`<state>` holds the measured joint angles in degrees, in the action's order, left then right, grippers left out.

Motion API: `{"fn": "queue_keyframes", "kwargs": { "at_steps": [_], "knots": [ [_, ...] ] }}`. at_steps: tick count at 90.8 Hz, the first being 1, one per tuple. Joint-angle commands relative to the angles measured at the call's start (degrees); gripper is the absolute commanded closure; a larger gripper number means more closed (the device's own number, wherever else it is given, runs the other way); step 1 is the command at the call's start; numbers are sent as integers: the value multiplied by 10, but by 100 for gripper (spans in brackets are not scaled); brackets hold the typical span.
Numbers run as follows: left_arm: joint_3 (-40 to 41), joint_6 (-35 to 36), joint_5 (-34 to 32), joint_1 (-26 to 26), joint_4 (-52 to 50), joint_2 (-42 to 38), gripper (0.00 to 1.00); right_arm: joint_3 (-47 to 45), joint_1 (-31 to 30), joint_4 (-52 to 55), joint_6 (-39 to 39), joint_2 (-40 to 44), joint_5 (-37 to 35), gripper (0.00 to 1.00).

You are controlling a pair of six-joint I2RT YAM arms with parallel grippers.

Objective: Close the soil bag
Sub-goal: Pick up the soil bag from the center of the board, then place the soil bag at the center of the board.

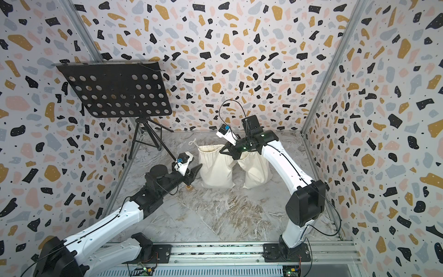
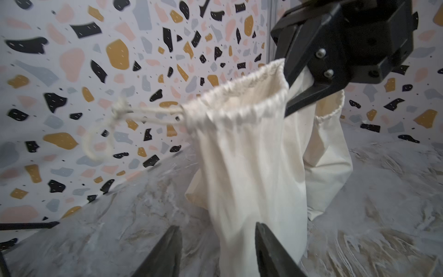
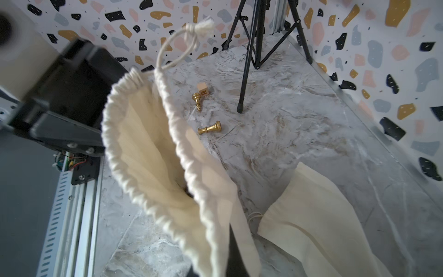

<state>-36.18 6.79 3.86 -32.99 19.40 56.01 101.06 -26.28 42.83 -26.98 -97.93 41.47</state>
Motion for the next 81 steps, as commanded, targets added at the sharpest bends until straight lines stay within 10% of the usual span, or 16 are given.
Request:
{"fn": "queue_keyframes", "kwargs": {
  "at_steps": [1, 26, 52, 81],
  "knots": [
    [-16, -8, -93, 3, 2, -41, 39, 44, -6, -5, -91, 50, -36, 100],
    [-3, -12, -41, 23, -70, -69, 25, -58, -27, -38, -243, 84, -66, 100],
    [8, 75, 10, 23, -119, -87, 20, -297, -35, -202, -217, 207, -84, 100],
    [18, 153, 103, 15, -130, -96, 20, -342, -39, -222, -206, 245, -81, 100]
  ]
}}
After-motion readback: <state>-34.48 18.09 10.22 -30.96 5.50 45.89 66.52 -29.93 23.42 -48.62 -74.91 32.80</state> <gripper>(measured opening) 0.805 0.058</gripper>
